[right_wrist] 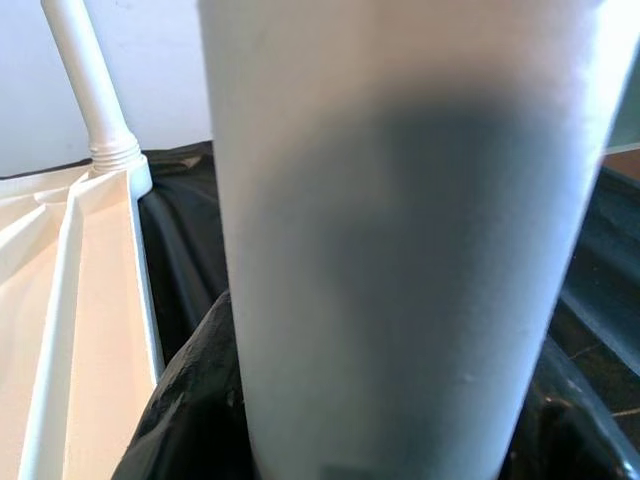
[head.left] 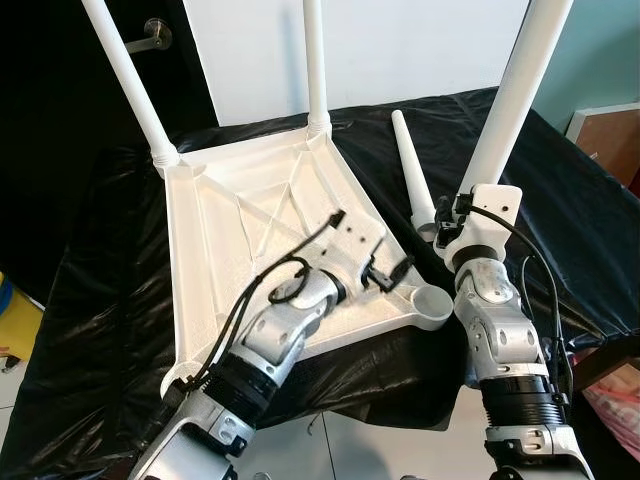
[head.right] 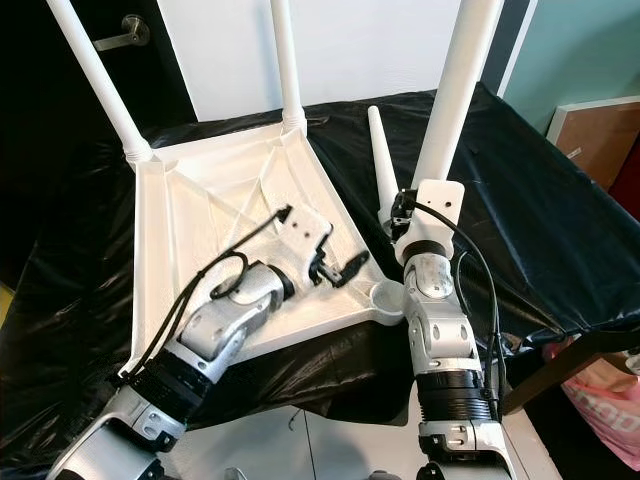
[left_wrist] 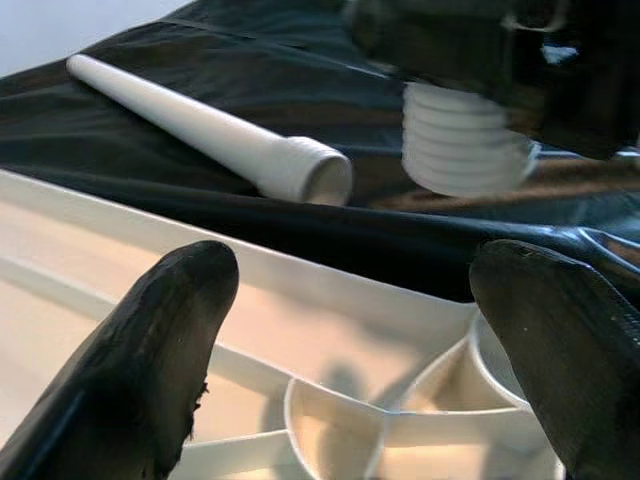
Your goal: Building children table
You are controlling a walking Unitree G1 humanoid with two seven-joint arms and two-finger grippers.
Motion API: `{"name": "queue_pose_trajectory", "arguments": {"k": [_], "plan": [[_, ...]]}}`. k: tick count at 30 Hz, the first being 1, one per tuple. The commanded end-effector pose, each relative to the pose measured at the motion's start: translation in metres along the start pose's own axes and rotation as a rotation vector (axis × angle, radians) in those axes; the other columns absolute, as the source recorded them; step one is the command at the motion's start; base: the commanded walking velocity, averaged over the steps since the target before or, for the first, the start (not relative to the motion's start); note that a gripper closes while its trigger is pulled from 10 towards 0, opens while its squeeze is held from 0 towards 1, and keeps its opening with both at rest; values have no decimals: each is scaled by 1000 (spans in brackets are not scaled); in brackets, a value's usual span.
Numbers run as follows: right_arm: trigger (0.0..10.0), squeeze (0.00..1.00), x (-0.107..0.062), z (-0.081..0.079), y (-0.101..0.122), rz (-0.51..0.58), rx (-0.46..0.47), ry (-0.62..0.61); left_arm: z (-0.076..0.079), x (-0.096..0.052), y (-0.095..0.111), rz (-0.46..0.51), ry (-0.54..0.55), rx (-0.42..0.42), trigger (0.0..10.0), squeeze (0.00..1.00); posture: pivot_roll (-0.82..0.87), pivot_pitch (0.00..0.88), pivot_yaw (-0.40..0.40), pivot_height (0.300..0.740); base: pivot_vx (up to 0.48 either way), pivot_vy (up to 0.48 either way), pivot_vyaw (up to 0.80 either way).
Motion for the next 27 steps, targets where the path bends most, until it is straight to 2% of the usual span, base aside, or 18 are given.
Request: {"name": "queue_pose_trajectory", "arguments": {"k": [1, 3, 8, 12, 19, 21, 27], "plan": [[10000, 0, -2, -4, 0, -4, 4, 25, -1, -5, -17, -61, 4, 53, 10000, 0, -201, 76, 38, 740, 0, 0, 0], [10000, 0, -2, -4, 0, -4, 4, 25, -1, -5, -17, -61, 4, 53, 10000, 0, -201, 76, 38, 740, 0, 0, 0], [10000, 0, 0, -5, 1, -6, -2, 37, -5, -12, -35, -130, 16, 141, 10000, 0, -197, 56, 30, 740, 0, 0, 0], [10000, 0, 1, -5, 1, -6, -4, 41, -7, -14, -39, -144, 14, 157, 10000, 0, -199, 53, 27, 740, 0, 0, 0], [10000, 0, 1, -6, 1, -8, -15, 51, -22, -22, -51, -211, 48, 268, 10000, 0, -200, 45, 22, 740, 0, 0, 0], [10000, 0, 2, -7, 1, -8, -20, 54, -29, -24, -55, -247, 83, 327, 10000, 0, -201, 43, 19, 740, 0, 0, 0], [10000, 0, 3, -7, 2, -9, -23, 58, -37, -24, -57, -269, 143, 383, 10000, 0, -198, 42, 14, 740, 0, 0, 0]]}}
Point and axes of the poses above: a point about 5 cm out from each wrist's last joint towards the gripper, its own x axis pointing out of the wrist towards the gripper, its own y axis along the axis of the wrist's last joint, z = x × y, the point moved 1 cm from there along x, pointing out of the wrist towards the gripper, and after that the axes turned 7 degrees about -x, right-handed, at the moved point
